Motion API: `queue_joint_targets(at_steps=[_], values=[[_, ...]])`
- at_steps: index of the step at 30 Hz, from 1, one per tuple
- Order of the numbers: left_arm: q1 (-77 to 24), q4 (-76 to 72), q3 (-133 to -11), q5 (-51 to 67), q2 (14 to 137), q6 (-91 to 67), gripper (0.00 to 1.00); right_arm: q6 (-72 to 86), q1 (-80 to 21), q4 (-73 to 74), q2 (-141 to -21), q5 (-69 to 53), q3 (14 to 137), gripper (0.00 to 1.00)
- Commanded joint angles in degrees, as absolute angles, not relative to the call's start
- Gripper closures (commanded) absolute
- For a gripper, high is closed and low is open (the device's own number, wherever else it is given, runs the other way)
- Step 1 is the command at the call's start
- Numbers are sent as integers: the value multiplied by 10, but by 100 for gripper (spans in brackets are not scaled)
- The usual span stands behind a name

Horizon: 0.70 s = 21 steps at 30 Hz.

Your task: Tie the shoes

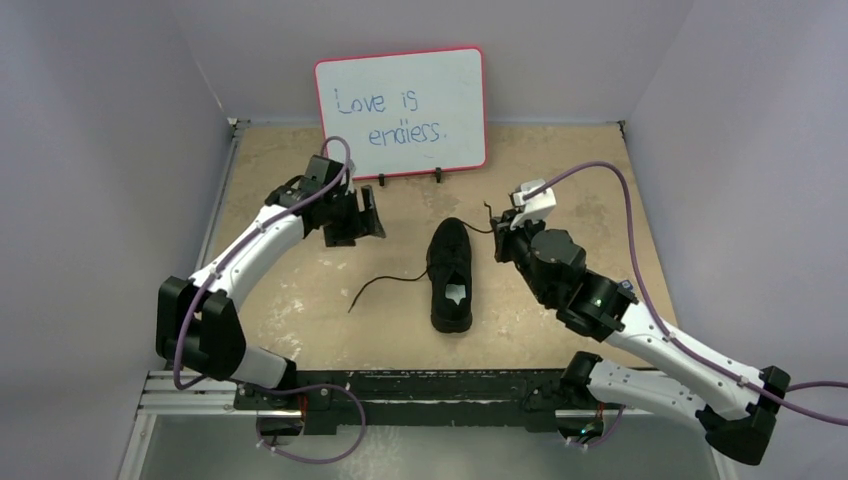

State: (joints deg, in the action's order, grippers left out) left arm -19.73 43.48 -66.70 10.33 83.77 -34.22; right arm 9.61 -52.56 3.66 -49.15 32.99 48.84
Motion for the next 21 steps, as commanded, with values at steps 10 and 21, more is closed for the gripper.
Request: queue_joint_targets(at_steps=[10,21], values=[[-290,178,-674,214,950,-216,24,83,-525,132,-453,365,529,100],[-351,-144,-442,271,820,-112,52,73,-525,133,-467,362,548,100]])
